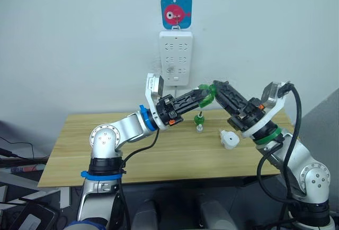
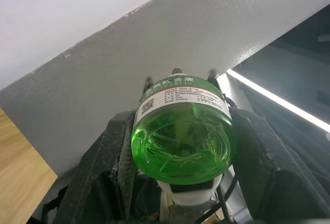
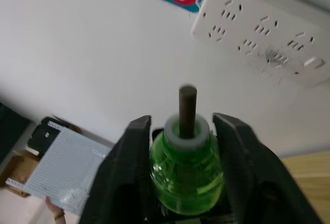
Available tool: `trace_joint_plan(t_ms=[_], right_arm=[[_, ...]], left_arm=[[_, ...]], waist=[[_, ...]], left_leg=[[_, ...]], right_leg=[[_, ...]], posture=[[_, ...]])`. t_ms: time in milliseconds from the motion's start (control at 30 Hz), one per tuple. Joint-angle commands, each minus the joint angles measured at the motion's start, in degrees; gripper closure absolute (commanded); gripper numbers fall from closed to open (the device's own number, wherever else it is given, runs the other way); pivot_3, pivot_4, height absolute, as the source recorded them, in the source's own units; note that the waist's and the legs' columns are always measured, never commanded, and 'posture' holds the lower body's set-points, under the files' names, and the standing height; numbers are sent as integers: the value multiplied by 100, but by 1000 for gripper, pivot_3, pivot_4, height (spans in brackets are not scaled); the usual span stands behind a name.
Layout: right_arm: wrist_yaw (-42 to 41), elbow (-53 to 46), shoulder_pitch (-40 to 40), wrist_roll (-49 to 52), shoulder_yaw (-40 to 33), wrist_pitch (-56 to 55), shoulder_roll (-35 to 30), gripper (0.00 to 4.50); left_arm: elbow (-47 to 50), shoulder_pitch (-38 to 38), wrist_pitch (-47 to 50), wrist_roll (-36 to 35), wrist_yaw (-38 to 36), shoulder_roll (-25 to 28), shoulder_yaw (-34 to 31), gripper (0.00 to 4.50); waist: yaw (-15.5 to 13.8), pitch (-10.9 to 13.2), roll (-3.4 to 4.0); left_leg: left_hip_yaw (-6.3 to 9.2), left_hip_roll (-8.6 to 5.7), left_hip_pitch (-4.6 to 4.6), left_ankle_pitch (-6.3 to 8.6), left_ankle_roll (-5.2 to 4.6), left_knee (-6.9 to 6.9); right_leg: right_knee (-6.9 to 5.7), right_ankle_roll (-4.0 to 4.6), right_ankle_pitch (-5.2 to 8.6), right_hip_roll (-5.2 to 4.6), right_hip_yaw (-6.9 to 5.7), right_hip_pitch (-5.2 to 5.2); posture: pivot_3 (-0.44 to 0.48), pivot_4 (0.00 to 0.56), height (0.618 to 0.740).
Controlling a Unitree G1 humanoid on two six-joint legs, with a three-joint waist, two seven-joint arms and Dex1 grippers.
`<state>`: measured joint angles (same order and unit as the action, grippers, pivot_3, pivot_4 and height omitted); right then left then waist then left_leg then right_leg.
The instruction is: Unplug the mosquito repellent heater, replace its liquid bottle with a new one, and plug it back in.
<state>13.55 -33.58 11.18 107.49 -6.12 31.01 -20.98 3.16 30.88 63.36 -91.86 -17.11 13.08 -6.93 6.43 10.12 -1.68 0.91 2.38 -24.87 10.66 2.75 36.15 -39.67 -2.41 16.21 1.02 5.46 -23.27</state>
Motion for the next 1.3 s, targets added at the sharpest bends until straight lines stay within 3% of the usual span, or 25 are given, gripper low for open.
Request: trace_joint_plan(t_ms=[33, 133, 267, 367, 467, 600, 767, 933, 1300], right_arm=[[-97, 34, -75, 35, -628, -28, -495, 1068], [-218, 316, -209, -149, -997, 295, -1255, 17], [-987, 532, -228, -1693, -656, 1269, -2781, 0], [-1810, 338, -151, -3328, 116, 1664, -3791, 0], [-1940, 418, 84, -4388, 685, 1876, -4064, 0], [-2175, 707, 819, -5012, 1496, 2939, -4097, 0], [-2587, 1675, 1617, -6572, 2779, 3189, -3590, 0], [-3068, 2877, 2158, -7460, 3138, 3142, -2890, 0], [-4314, 4443, 2757, -8742, 3368, 2848, -2117, 0]], left_arm=[[105, 83, 3, 104, -358, 292, -141, 2234], [429, 113, -179, 1044, -1270, 973, 63, 2234], [1082, -298, -2587, 4232, -3668, 2329, 1613, 2234], [695, -569, -4666, 5633, -4567, 2384, 1947, 2234], [158, -699, -6151, 6327, -4994, 2068, 1929, 2234], [-506, -768, -7301, 6802, -5427, 1794, 1933, 2234], [-665, -941, -7430, 6909, -5666, 1752, 1963, 2234], [-521, -1134, -7069, 6953, -5595, 1777, 1949, 2234], [-54, -1511, -6738, 7003, -5521, 1958, 1856, 2234]], waist=[[-4, 0, 0], [-5, 1, 1], [-15, 7, 25], [-50, 12, 36], [-126, 25, 23], [-153, 63, 27], [-138, 149, 12], [-150, 241, 30], [-165, 296, 23]], left_leg=[[-2, -1, 0, 0, 0, 0], [-6, -1, 1, 0, -1, -6], [-17, 2, 8, 0, -1, -24], [-39, 9, 13, 2, -3, -32], [-38, 17, 8, 3, -4, -30], [-53, 16, 6, 4, -8, -22], [-61, 22, 7, 11, -19, -20], [-56, 22, -3, 12, -21, -20], [-46, 20, -3, 15, -25, -19]], right_leg=[[2, 0, 0, 0, 2, 0], [11, 0, 0, 0, 4, 1], [35, 9, 4, 2, 13, 2], [58, 14, 6, -1, 24, 6], [65, 15, 7, -1, 20, 2], [66, 14, 6, -9, 33, 0], [67, 7, 2, -9, 38, -3], [65, 4, 1, -8, 36, -10], [63, 3, 0, -4, 25, -8]], posture=[[-116, 144, 740], [-117, 150, 740], [-115, 173, 740], [-113, 187, 740], [-114, 200, 740], [-122, 220, 740], [-124, 246, 740], [-97, 251, 740], [-43, 243, 740]])
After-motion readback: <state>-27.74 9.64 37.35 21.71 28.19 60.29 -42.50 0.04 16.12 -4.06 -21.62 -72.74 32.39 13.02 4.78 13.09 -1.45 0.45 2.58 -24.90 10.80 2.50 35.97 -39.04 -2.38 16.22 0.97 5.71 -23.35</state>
